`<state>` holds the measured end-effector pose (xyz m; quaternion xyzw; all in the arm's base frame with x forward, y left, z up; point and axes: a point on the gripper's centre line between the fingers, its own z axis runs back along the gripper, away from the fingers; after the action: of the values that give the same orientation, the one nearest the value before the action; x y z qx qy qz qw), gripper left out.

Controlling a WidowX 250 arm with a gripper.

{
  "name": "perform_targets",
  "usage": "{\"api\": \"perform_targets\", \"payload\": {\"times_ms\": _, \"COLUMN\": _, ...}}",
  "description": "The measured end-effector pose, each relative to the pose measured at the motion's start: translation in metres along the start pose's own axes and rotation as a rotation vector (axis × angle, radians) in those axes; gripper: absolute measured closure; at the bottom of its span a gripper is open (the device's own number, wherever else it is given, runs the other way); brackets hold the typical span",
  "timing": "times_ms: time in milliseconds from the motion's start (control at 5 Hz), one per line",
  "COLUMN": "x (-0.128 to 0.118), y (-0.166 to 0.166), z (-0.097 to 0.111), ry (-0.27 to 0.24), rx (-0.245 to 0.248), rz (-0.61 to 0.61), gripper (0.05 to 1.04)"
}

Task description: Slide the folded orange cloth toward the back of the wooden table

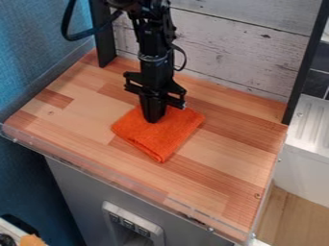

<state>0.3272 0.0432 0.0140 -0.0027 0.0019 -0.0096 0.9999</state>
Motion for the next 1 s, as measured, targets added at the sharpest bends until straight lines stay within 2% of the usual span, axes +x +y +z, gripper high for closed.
{"api": "perform_targets", "payload": {"times_ms": 600, "x": 0.0079, "y": -0.0014, "z": 0.0003, "ry": 0.002, "rx": -0.010, "rz": 0.032, "gripper": 1.024}}
{"api": "perform_targets", "payload": {"times_ms": 1000, "x": 0.0145, "y": -0.0012, "z": 0.0081, "ry": -0.004, "rx": -0.007, "rz": 0.037, "gripper": 1.024}}
